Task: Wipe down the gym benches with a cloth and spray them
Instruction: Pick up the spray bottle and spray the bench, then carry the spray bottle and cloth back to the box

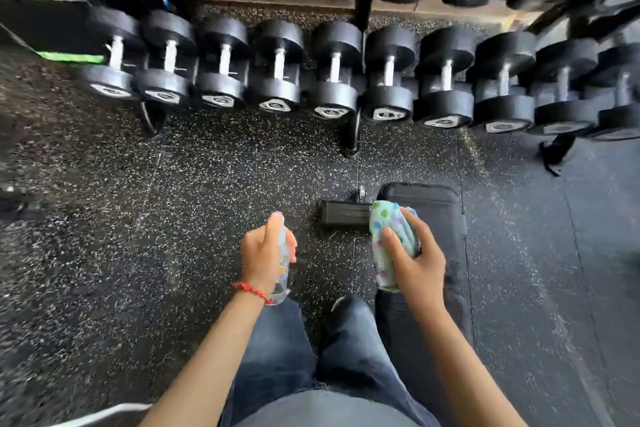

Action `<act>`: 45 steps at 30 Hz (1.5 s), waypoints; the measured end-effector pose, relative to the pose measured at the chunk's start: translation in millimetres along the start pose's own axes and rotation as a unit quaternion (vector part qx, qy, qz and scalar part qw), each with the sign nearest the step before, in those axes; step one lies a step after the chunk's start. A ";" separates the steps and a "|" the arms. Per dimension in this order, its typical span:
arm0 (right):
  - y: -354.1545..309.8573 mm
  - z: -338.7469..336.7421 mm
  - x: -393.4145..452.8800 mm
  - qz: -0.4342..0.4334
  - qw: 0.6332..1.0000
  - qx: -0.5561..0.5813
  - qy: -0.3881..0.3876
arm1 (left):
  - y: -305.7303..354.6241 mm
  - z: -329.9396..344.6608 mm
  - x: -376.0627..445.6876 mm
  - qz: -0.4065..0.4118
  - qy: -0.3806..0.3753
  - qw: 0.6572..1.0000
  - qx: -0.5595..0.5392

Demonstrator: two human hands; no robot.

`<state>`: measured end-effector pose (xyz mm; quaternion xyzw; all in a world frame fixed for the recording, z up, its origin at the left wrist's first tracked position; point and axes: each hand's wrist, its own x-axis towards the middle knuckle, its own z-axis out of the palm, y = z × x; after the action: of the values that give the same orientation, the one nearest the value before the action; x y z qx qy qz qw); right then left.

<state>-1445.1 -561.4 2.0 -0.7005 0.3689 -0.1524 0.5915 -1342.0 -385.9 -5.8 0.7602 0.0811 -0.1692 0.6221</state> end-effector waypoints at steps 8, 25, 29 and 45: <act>-45.0 128.8 -22.2 -0.057 0.988 -0.046 -0.137 | -8.7 -122.1 22.9 0.015 0.105 0.994 -0.019; -122.5 427.4 -89.2 -0.105 0.923 -0.111 -0.353 | -36.5 -394.5 70.4 -0.038 0.308 0.946 -0.096; -132.5 473.3 -87.7 -0.117 0.902 -0.142 -0.392 | -39.1 -423.2 88.5 -0.059 0.343 0.933 -0.093; -218.4 702.1 2.7 -0.167 0.860 -0.133 -0.463 | 15.7 -547.3 276.5 -0.076 0.401 0.908 -0.093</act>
<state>-913.4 -54.3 28.8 -0.8135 -0.0533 0.1430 0.5611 -994.1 119.2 2.0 0.6944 0.3965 0.1118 0.5900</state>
